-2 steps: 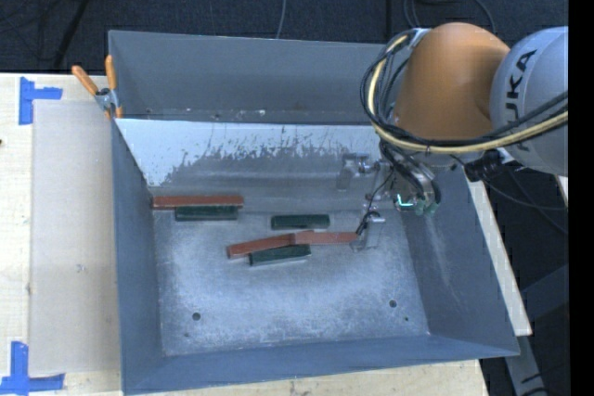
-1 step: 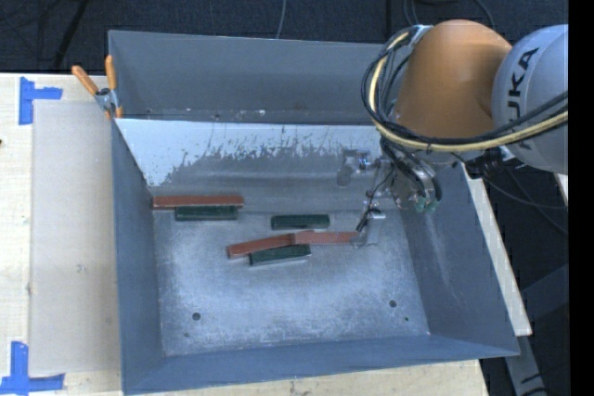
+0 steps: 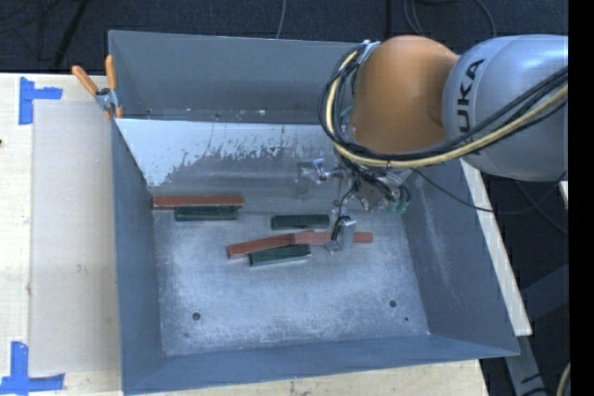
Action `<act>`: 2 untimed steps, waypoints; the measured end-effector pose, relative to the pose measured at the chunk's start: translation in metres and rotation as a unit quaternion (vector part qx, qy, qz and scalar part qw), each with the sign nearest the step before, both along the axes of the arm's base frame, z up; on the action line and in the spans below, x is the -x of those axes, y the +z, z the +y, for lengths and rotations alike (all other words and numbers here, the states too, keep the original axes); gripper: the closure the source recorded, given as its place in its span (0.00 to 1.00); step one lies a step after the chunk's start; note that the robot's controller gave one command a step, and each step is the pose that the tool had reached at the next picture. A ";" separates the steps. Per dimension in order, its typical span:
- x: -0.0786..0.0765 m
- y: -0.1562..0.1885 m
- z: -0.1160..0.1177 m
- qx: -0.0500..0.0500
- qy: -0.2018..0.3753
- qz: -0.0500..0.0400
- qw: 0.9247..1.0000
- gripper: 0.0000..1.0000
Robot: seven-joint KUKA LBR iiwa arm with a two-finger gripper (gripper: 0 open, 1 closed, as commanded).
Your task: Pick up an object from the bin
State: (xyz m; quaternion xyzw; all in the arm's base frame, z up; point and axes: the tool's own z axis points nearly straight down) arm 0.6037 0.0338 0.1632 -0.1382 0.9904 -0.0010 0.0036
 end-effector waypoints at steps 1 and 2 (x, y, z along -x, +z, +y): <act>0.004 -0.006 0.034 -0.001 0.050 0.005 0.999 0.00; -0.006 -0.038 0.033 0.000 0.148 0.003 0.989 0.00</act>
Offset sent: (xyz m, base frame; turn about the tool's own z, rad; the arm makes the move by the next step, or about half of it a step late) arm 0.0074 0.0316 -0.0472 -0.3086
